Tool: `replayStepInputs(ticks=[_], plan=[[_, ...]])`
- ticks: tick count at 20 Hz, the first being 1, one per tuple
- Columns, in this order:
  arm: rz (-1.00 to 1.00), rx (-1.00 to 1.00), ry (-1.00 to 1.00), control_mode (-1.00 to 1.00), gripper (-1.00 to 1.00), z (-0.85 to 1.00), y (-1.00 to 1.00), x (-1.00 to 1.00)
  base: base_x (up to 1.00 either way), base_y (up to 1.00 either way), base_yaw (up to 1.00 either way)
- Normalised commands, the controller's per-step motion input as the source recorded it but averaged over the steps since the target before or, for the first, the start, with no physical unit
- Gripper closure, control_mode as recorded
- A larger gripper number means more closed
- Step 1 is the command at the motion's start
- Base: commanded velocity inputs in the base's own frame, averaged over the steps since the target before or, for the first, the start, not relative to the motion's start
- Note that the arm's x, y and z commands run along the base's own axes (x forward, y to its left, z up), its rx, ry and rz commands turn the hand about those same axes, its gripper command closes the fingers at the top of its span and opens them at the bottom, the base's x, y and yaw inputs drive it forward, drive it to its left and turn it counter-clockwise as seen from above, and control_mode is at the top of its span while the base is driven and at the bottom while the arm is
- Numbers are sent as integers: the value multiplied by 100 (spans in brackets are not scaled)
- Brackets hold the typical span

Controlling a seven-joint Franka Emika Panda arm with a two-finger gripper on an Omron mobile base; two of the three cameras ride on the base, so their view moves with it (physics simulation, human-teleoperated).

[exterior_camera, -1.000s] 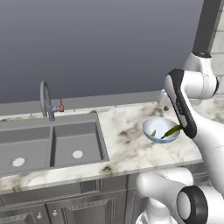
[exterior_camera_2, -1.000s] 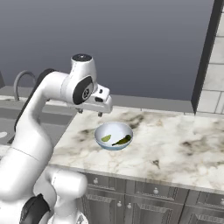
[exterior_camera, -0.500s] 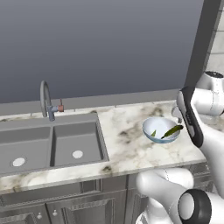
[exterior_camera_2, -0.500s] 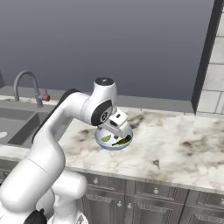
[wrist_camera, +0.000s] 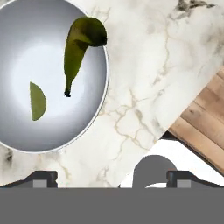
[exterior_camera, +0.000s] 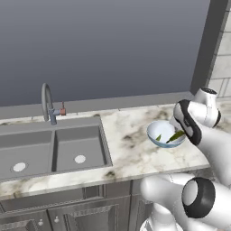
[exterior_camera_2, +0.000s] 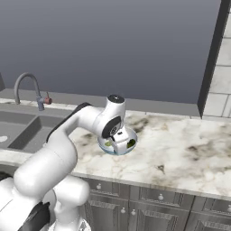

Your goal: Dump the banana and lemon wedge from the bowl so the bowl can be washed. Place the bowl in the sink after clearing the leftovers.

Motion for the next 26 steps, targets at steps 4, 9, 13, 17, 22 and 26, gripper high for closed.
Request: replayStepInputs(ticks=[4, 9, 13, 17, 22, 26], plan=[[-13, 2, 7, -100, -100, -18, 0, 26, 0, 0, 0], [-3, 1, 1, -100, -100, -46, 0, 10, 0, 0, 0], [-2, 8, 0, -100, -100, -41, 0, 23, 0, 0, 0], [-3, 13, -3, -100, -100, -45, 0, 23, 0, 0, 0], [-1, 9, -1, -100, -100, -35, 0, 26, 0, 0, 0], [0, 0, 0, -100, -100, -21, 2, 42, 0, 0, 0]])
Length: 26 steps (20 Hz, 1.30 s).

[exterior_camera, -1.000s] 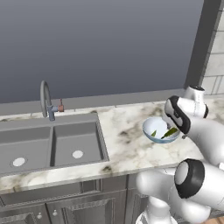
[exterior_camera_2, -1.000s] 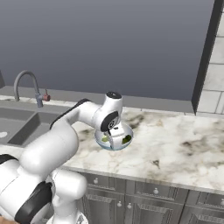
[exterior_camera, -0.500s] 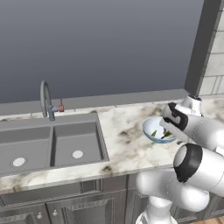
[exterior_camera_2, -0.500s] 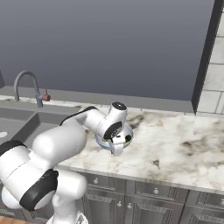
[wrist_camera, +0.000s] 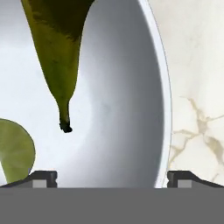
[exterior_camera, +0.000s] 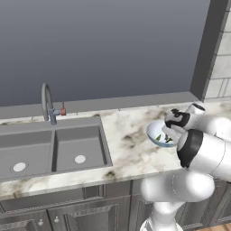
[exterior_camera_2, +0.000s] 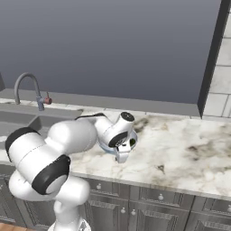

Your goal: Dump the banana and lemon wedge from the bowl so the bowl can be washed. Place the bowl in the sink after clearing the leftovers.

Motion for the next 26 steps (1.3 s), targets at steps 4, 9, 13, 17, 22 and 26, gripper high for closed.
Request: replayStepInputs(ticks=[4, 9, 13, 17, 22, 26], plan=[[-1, 0, 0, -100, -100, -16, 0, 48, 0, 0, 0], [0, 0, 0, -100, 100, -6, 0, 6, 0, 0, 0], [0, 0, -1, -100, 100, 0, 0, 0, 0, 0, 0], [0, 0, -15, -100, 100, 3, 0, -12, 0, 0, 0], [0, 0, -31, -100, 100, 32, 5, -23, 0, 0, 0], [2, 1, -32, -100, 100, 45, 35, -16, 0, 0, 0]])
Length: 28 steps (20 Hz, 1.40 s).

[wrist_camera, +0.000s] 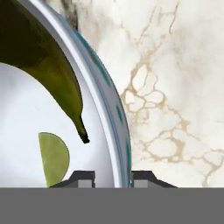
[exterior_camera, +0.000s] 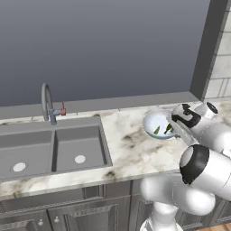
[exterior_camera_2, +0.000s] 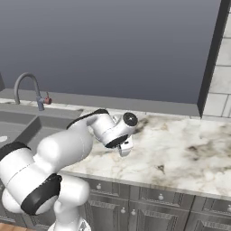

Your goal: Dump the banana and lemon wedge from the bowl so the bowl can be washed. Place the bowl in the sink after clearing the leftovers.

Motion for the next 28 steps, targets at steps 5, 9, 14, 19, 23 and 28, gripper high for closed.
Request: replayStepInputs(ticks=[5, 9, 14, 19, 23, 28], plan=[[10, 8, -24, -100, 100, 29, 92, -1, 0, 0, 0], [14, 2, -7, -100, 100, 2, 100, 0, 0, 0, 0], [21, 0, 0, -100, 100, 7, 100, 0, 0, 0, 0], [28, -5, 9, -100, 100, 34, 100, 8, 0, 0, 0], [31, -13, 22, -100, 100, 46, 100, 18, 0, 0, 0], [8, -26, 33, -100, 100, 11, 77, 36, 0, 0, 0]])
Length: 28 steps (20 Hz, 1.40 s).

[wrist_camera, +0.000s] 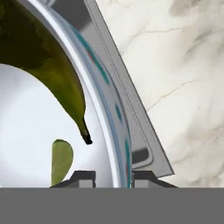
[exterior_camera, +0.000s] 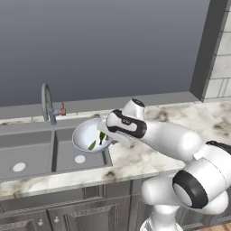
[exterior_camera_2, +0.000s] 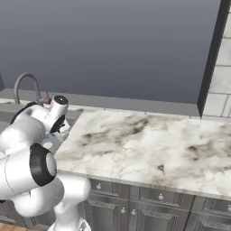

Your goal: Dump the banana and lemon wedge from the bowl so the bowl can be washed. Place the bowl in the sink after clearing the leftovers.

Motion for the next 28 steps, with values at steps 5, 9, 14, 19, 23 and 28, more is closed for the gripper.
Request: replayStepInputs(ticks=[5, 9, 14, 19, 23, 28], plan=[[0, -6, 0, -100, 100, -3, 3, 6, 0, 0, 0], [0, -11, -10, -100, 100, -15, 19, 46, 0, 0, 0], [0, -32, -8, -100, 100, -46, 32, 42, 0, 0, 0], [0, -28, 0, -100, 100, -39, 19, 33, 0, 0, 0], [-1, -10, 0, -100, 100, 0, 33, 37, 0, 0, 0], [0, -26, -3, -100, 100, -6, 46, 17, 0, 0, 0]])
